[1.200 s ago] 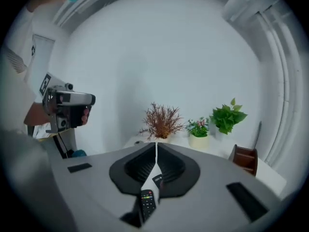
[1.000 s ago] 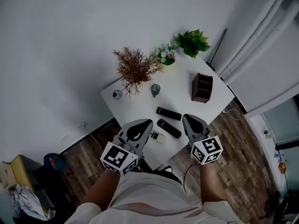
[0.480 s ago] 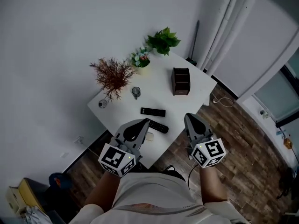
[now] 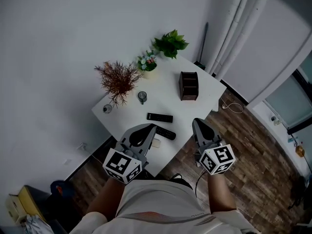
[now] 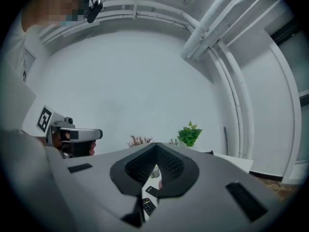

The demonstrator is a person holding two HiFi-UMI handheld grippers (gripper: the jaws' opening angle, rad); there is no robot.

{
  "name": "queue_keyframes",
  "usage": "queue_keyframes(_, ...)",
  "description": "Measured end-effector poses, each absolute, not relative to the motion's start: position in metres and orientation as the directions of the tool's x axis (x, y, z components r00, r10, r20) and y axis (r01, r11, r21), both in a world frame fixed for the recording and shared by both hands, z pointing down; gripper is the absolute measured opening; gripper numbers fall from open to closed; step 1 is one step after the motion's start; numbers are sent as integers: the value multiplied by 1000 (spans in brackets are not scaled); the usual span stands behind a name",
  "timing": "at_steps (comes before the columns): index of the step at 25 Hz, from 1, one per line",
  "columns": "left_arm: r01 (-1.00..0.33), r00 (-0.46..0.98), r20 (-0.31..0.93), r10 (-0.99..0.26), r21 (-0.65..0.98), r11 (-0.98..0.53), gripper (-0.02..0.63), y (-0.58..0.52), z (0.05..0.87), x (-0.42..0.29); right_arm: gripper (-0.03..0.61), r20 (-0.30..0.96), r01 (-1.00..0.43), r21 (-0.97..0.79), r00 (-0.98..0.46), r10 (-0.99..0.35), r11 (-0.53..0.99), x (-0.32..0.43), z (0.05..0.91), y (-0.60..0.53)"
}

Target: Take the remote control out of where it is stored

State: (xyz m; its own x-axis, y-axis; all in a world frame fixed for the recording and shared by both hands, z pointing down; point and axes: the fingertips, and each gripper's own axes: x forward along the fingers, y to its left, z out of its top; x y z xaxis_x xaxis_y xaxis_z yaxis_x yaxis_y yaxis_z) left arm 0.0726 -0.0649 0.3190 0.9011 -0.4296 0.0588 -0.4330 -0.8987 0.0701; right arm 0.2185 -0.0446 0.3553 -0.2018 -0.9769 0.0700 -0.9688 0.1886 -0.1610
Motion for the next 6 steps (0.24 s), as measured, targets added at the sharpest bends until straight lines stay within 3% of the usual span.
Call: queue_keyframes(6,-436,900,68,-431,70,-897,8,-70,322,65,14,72,-964,-161,-225,-972,211,206,357,-53)
